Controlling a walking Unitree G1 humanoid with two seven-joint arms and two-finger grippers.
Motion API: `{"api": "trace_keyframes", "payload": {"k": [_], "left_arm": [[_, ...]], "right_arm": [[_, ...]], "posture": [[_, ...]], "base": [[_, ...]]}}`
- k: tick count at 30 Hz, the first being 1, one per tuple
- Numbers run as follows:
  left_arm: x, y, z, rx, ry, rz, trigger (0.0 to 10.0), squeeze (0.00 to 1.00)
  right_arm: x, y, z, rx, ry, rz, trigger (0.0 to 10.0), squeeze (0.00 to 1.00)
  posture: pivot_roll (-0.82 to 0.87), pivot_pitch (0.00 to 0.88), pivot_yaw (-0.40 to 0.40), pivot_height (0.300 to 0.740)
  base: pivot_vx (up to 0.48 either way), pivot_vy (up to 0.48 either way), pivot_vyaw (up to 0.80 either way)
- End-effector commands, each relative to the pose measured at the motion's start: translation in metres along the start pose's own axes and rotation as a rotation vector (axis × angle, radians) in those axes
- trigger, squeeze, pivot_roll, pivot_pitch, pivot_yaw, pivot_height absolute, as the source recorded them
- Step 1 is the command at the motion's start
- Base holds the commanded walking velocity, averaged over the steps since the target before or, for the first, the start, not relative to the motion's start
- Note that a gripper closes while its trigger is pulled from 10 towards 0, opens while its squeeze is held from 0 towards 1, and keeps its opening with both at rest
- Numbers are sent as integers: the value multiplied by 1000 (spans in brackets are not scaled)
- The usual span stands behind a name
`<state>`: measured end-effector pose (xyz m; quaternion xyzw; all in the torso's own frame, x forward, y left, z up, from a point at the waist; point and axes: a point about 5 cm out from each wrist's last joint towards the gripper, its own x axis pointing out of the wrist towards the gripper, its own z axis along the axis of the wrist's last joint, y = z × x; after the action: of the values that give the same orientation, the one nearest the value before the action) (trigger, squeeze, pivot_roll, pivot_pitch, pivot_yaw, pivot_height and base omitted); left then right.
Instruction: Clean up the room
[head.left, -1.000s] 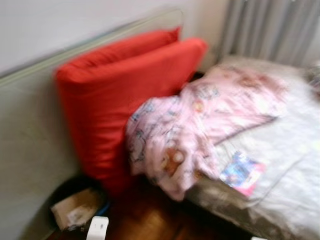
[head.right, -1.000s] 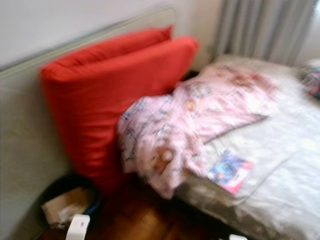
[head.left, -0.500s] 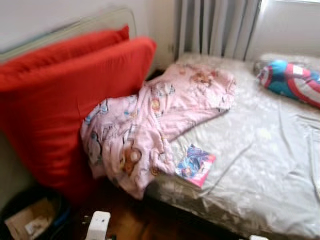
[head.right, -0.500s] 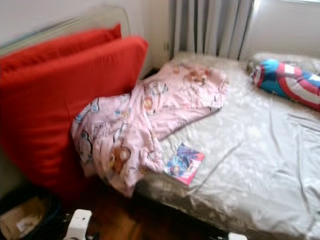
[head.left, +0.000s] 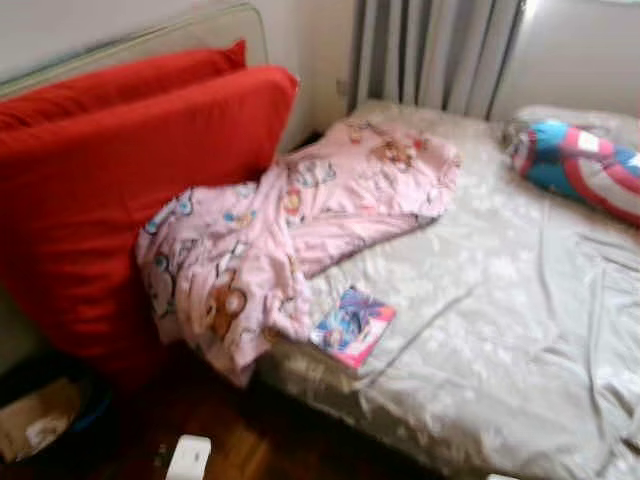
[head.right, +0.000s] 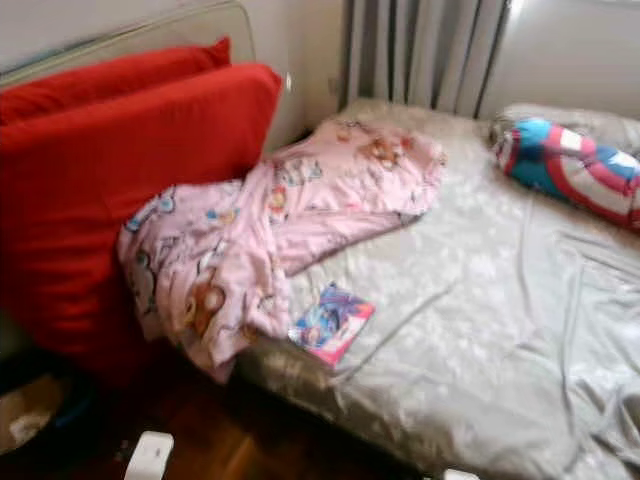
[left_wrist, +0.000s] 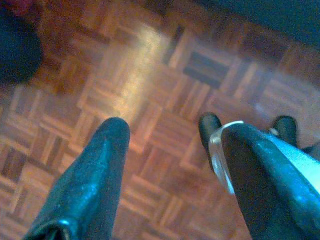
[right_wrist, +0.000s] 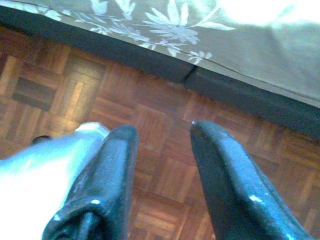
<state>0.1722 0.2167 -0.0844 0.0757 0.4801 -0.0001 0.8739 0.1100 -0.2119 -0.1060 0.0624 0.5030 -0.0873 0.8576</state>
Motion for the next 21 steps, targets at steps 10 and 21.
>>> {"api": "trace_keyframes", "payload": {"k": [10,21], "left_arm": [[1,-2,8,5,-20,-6,10000,0],[2,-2,9,1,-22,-4,10000,0]], "right_arm": [[0,-5,1,13,-2,-14,10000,0],[0,-5,1,18,-2,-15,10000,0]], "posture": [[-113,0,26,734],[-114,0,28,734]], "base": [[0,-325,-44],[0,-327,-749]]}}
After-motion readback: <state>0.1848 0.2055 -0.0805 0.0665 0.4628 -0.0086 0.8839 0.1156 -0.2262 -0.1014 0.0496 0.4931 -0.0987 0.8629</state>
